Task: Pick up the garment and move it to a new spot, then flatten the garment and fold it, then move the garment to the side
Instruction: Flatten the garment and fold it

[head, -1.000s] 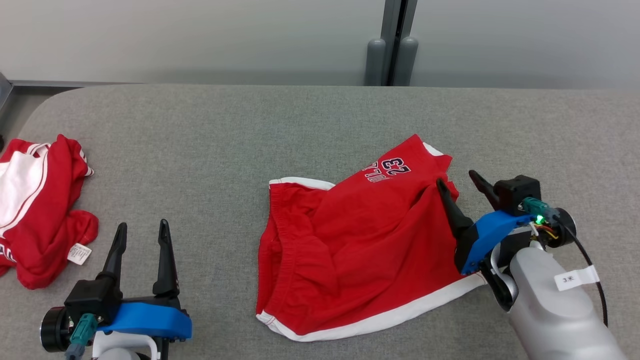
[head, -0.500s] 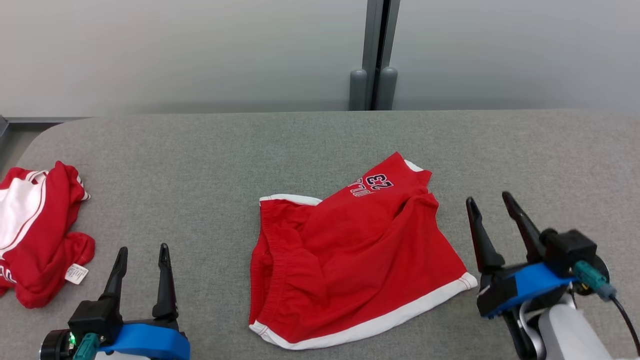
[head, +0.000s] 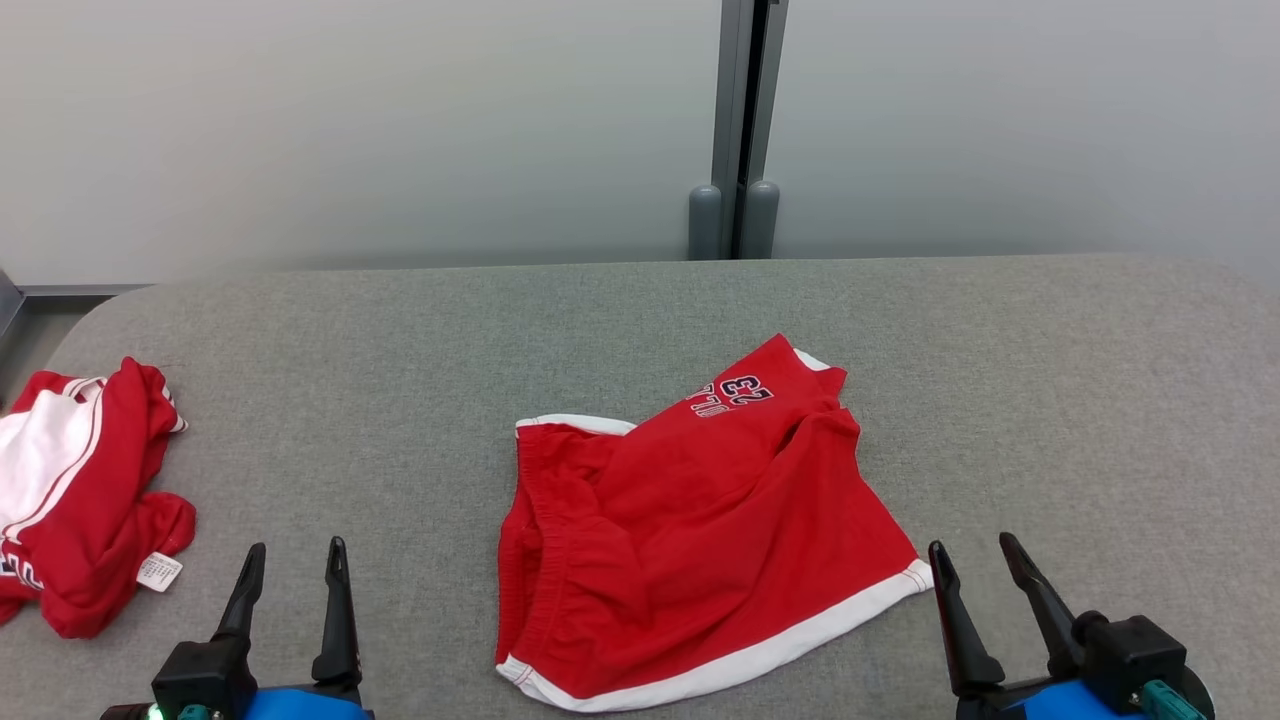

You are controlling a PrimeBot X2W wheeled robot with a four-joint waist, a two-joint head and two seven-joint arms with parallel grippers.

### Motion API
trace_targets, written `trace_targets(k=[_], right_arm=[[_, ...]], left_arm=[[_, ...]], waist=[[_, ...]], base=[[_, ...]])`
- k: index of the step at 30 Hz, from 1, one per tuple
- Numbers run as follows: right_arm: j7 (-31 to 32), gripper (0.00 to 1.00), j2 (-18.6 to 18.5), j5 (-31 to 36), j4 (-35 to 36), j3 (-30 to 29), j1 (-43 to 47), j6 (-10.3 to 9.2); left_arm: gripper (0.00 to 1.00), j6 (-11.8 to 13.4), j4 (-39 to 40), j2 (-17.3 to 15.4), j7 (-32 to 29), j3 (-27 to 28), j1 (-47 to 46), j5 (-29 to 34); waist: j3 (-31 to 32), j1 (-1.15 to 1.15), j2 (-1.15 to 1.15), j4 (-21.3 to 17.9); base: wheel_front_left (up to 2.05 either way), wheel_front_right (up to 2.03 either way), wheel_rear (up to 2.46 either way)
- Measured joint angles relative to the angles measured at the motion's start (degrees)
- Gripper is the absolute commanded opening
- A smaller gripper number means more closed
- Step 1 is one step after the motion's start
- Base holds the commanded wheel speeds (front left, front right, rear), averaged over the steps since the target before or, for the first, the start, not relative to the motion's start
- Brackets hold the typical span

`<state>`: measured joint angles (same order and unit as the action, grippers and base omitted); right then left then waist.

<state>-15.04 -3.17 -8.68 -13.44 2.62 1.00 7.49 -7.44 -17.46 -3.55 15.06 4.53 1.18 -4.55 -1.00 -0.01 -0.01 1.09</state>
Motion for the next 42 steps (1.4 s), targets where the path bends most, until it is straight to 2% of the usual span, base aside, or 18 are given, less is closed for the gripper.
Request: trace_targets(k=[33,38,42], right_arm=[[0.0,1.00,0.3,-0.5,-4.6,0.6,0.7,0.00],[0.0,1.00,0.3,0.2,-6.1,0.4,-1.4,0.00],[0.0,1.00,0.3,1.9,-8.9,-0.6,-3.9,0.00]], left_arm=[[1.00,0.0,-1.3,-0.5,0.0,0.2,1.0,1.4],[1.00,0.0,-1.3,-1.5,0.0,-3.1,0.8,1.2],[1.00,0.0,-2.9,-1.9,0.0,-9.1,-0.1,1.0]], waist=[[0.8,0.01,0.01,0.2],[0.5,0.01,0.01,0.0],[0.2,0.01,0.01,0.0]], base=[[0.00,0.00,0.00],[0.00,0.00,0.00],[0.00,0.00,0.00]])
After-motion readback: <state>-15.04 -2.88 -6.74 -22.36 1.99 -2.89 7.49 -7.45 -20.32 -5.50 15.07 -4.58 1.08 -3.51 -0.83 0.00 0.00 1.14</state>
